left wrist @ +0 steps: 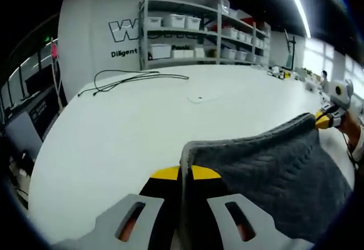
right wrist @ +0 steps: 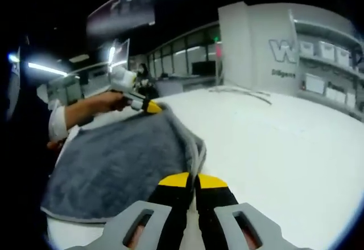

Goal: Open the folded towel by lifting each exposed corner and separating the folded layers until the towel lies flat within the target outline without major curled edges

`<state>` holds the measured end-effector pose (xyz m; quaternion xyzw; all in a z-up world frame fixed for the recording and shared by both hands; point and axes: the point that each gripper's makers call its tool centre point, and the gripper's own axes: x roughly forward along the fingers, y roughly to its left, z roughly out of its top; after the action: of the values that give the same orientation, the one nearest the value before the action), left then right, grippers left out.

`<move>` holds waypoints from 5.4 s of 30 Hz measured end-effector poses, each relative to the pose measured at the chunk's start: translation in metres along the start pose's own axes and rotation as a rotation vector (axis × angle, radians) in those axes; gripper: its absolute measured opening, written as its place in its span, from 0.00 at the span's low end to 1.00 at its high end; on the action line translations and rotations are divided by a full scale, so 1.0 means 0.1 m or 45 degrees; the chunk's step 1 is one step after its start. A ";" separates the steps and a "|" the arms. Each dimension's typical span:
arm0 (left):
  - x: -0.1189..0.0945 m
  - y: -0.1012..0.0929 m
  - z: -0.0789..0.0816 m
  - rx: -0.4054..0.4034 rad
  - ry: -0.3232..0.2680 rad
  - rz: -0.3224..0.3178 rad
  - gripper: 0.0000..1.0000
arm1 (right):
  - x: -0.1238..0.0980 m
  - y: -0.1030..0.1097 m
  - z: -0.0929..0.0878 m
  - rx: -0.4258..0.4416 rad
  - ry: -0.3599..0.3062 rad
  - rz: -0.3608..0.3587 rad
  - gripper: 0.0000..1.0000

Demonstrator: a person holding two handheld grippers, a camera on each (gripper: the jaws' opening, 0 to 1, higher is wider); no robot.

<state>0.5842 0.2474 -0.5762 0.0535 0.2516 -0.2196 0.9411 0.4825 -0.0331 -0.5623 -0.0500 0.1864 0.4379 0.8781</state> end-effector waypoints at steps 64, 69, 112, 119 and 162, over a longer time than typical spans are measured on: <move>1.00 -1.28 0.92 0.356 -0.058 -0.300 0.04 | -0.94 0.06 -0.45 0.416 -0.174 -0.360 0.00; 1.08 -1.42 0.96 0.388 -0.050 -0.318 0.04 | -1.00 0.04 -0.48 0.438 -0.183 -0.381 0.00; 1.56 -2.49 1.19 0.461 -0.086 -0.554 0.04 | -1.45 0.20 -0.66 0.443 -0.255 -0.578 0.00; 1.59 -2.61 1.23 0.464 -0.095 -0.583 0.04 | -1.49 0.20 -0.67 0.422 -0.240 -0.598 0.00; 2.01 -3.40 1.15 0.566 -0.049 -0.633 0.04 | -1.72 0.26 -0.84 0.338 -0.195 -0.604 0.00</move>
<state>0.6421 -0.1597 -0.5727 0.1903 0.1852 -0.4928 0.8286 0.3446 -0.1675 -0.5740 0.0565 0.1582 0.1945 0.9664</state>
